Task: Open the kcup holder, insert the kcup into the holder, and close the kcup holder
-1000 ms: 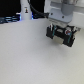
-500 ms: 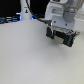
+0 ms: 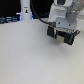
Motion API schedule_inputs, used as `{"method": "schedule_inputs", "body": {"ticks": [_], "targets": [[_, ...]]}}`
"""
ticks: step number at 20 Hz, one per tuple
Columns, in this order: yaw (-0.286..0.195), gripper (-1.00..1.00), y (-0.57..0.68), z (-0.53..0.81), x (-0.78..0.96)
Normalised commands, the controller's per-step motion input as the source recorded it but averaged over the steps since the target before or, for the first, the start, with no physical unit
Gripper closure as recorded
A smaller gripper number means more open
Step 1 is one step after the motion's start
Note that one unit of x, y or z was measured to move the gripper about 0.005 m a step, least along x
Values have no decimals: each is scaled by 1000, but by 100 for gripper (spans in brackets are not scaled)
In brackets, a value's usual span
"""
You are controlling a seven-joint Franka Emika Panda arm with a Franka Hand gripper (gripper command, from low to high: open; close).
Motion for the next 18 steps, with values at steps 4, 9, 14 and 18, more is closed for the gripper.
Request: {"method": "schedule_inputs", "body": {"ticks": [4,9,14,18], "targets": [[3,-100,652,-19,-691],[0,-100,631,-110,-840],[0,-100,599,-157,-915],[0,-100,593,-160,-932]]}}
